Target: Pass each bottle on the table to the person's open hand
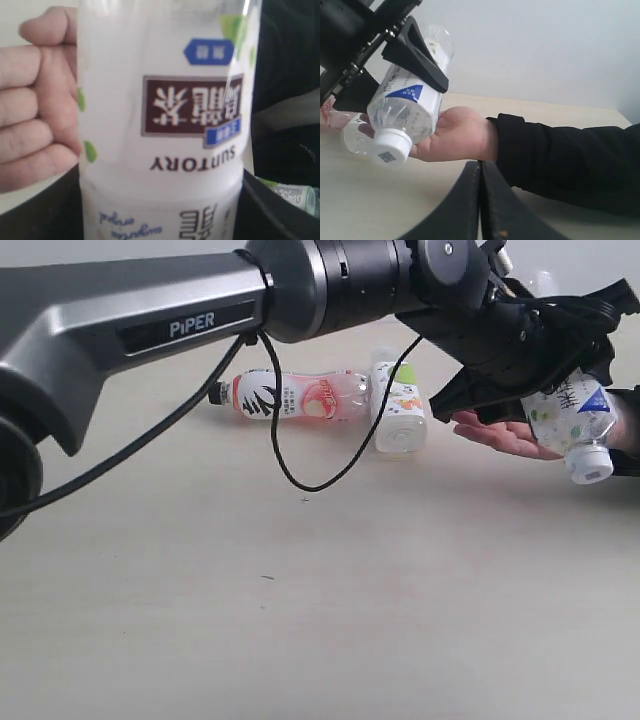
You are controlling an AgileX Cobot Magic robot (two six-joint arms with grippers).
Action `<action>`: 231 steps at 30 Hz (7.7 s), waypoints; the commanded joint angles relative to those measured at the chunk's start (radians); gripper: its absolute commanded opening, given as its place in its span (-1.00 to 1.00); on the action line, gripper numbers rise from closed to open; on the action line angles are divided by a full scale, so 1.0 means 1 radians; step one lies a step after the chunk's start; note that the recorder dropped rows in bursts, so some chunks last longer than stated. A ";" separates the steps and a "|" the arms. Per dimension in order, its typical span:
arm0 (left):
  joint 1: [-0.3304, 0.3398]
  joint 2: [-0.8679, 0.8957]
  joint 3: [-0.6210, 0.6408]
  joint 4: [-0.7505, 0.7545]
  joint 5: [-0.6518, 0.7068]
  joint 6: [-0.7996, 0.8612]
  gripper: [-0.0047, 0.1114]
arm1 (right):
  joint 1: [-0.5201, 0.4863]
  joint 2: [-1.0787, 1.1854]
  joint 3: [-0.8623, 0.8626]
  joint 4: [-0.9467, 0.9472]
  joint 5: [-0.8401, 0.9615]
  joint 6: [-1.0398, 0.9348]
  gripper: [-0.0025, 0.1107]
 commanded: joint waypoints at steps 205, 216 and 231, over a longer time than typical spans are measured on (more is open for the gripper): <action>0.786 -1.583 1.801 0.181 -0.668 0.650 -0.92 | -0.004 -0.006 0.005 0.001 -0.008 -0.004 -0.96; 0.783 -1.583 1.801 0.150 -0.580 0.605 -0.92 | -0.004 -0.006 0.005 0.001 -0.008 -0.004 -0.96; 0.544 -1.583 1.801 0.105 -0.576 0.670 -0.92 | -0.004 -0.006 0.005 0.001 -0.008 -0.004 -0.96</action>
